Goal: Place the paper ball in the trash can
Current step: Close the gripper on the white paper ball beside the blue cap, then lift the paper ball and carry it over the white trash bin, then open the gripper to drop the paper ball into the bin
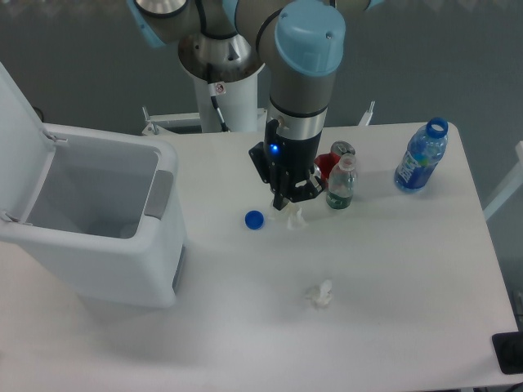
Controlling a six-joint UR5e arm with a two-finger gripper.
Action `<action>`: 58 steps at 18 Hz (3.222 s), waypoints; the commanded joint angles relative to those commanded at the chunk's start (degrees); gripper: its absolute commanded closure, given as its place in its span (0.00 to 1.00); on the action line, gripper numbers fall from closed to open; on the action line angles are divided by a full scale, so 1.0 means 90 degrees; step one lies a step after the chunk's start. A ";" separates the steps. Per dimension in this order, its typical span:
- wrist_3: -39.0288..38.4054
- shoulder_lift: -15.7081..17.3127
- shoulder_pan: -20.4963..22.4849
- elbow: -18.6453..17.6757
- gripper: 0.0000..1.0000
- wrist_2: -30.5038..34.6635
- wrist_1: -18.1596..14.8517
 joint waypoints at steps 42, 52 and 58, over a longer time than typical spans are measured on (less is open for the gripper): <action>-0.4629 0.1025 -0.2080 0.0078 1.00 -0.1611 0.0508; -0.4570 0.0986 -0.2149 0.0078 0.01 -0.1601 0.0684; -0.4561 0.0996 -0.2061 0.0088 0.00 -0.1563 0.0703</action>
